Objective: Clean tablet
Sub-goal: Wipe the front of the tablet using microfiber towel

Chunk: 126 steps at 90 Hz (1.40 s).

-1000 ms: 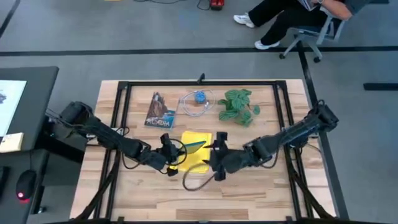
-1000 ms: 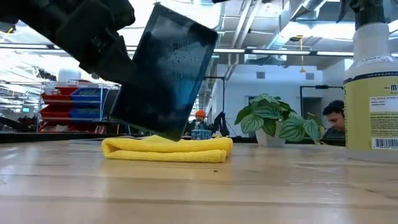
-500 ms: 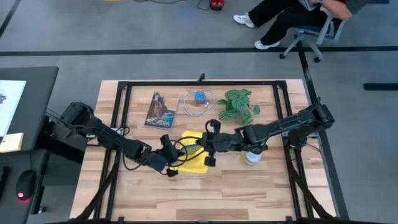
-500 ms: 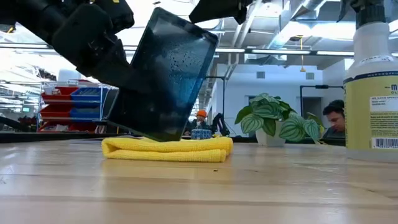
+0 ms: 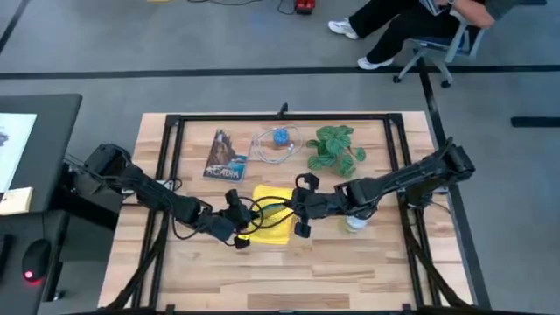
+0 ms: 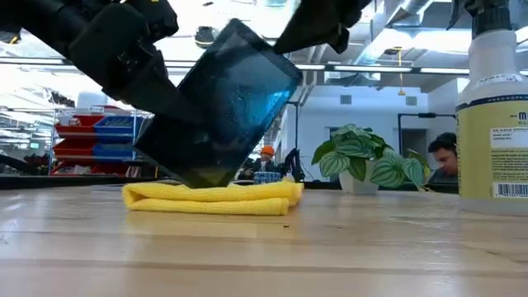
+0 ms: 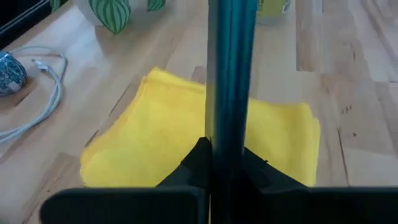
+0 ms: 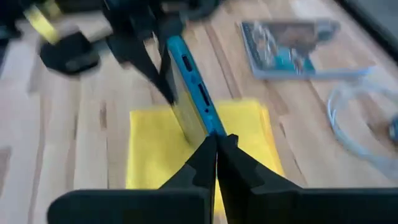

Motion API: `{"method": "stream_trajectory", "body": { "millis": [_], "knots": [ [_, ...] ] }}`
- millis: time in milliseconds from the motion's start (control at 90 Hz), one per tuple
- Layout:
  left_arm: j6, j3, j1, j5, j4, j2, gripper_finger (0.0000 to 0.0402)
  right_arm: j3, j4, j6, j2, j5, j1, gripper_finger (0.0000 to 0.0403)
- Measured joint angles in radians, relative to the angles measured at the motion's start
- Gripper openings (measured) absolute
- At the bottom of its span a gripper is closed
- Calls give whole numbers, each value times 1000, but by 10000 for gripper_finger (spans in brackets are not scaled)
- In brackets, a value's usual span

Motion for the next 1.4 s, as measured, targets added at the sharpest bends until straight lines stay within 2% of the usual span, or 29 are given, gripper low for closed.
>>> {"method": "stream_trajectory", "body": {
  "millis": [244,467,622,978,1400],
  "knots": [
    [29,4,6,-4,52,-1,9,-2,-122,67,3,40,9,0],
    [-2,4,30,-3,-25,0,9,17,-108,38,-14,91,38,0],
    [-76,6,62,42,-71,-3,9,31,-111,26,-15,110,61,0],
    [-78,5,147,170,-39,5,9,34,-38,5,-16,116,87,0],
    [-122,-6,182,179,-33,7,9,-3,58,-2,-11,115,101,0]
  ]
}}
